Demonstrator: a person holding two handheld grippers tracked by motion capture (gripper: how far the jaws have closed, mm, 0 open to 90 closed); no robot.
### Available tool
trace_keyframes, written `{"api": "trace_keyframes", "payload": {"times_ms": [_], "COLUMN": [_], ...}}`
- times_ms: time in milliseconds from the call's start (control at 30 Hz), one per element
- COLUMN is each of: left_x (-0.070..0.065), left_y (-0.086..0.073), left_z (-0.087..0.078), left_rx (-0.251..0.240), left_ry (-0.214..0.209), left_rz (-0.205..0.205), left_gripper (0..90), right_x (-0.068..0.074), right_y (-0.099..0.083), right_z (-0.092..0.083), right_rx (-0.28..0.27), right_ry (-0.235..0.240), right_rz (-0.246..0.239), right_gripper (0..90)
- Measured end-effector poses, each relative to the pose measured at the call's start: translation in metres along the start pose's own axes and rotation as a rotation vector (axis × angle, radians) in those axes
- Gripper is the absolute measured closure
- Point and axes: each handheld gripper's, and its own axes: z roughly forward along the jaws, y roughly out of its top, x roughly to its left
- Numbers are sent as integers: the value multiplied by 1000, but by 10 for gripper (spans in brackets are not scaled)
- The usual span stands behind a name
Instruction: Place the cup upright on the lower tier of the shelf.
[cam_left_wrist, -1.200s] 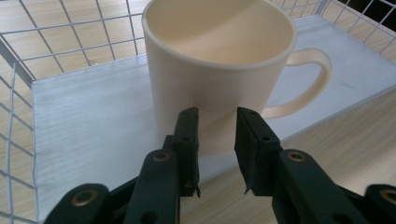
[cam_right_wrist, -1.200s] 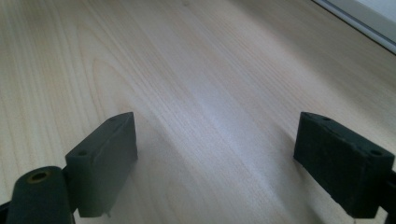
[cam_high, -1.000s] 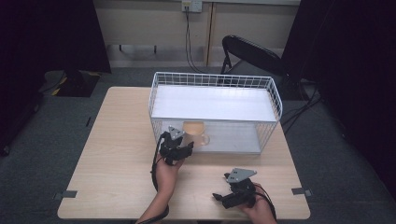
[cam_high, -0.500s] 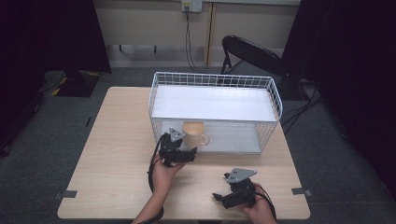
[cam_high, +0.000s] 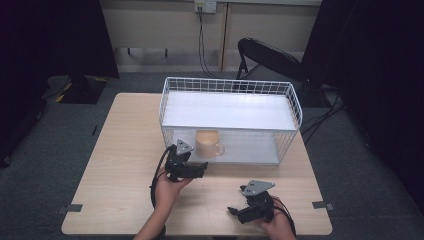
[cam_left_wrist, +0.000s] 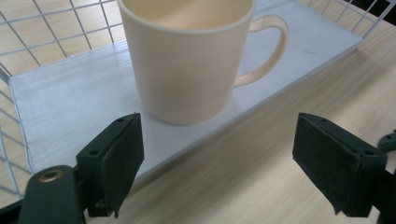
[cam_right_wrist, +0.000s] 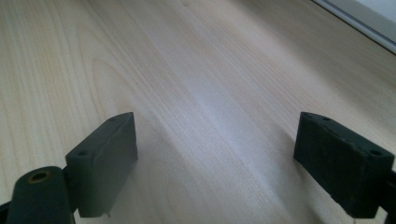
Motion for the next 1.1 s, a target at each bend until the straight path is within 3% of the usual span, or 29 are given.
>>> {"api": "trace_keyframes", "payload": {"times_ms": [400,767,1100], "left_x": [6,18,28], "left_y": [-8,-19,-27], "left_z": [-12,-26,-36], "left_rx": [6,10,8], "left_ry": [-29,-43,-41], "left_rz": [63,75,63], "left_gripper": [167,161,158], "right_x": [0,0,0], "right_y": [0,0,0], "right_z": [0,0,0], "right_rx": [0,0,0], "right_ry": [0,0,0], "right_rz": [0,0,0], "right_gripper": [125,125,125]}}
